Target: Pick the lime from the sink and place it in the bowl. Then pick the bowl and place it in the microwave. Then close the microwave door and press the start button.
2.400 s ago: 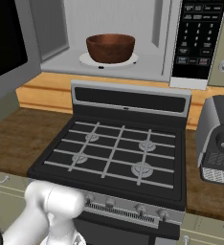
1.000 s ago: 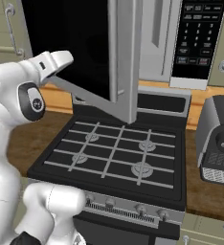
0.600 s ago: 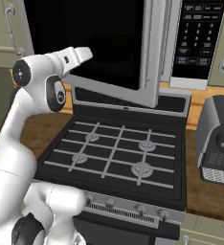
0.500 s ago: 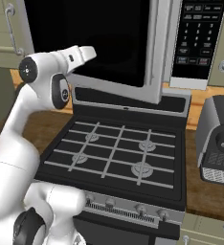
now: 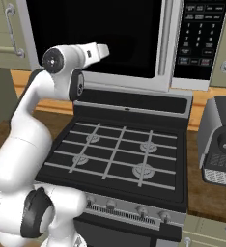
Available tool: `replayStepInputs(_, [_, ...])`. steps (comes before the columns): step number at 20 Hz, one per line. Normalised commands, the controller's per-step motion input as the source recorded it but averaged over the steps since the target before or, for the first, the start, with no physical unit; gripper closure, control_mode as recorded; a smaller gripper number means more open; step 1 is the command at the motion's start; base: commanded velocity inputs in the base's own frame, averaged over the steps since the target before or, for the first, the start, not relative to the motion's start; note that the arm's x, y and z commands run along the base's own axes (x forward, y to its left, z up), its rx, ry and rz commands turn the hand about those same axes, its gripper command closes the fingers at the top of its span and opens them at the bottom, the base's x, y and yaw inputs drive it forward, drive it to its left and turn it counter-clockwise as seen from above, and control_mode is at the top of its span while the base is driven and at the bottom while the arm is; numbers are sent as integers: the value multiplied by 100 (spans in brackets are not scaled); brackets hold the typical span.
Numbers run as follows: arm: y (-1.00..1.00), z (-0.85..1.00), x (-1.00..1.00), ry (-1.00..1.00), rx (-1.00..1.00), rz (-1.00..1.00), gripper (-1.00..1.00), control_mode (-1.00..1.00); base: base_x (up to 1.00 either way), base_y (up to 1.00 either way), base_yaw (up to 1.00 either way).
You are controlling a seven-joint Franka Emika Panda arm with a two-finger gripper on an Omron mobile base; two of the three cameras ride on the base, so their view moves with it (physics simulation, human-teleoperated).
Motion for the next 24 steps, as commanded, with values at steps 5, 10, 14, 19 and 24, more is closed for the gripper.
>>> replayStepInputs(5, [-12,0,51,0,14,8,-100,-100,0,0,0])
replayStepInputs(10, [-15,-8,19,-1,14,9,-100,-100,0,0,0])
replayStepInputs(14, [-60,-10,-44,-12,19,4,-100,-100,0,0,0])
replayStepInputs(19, [-100,0,-99,-13,27,0,-100,-100,0,0,0])
replayStepInputs(24, [-100,0,-96,-8,29,0,-100,-100,0,0,0])
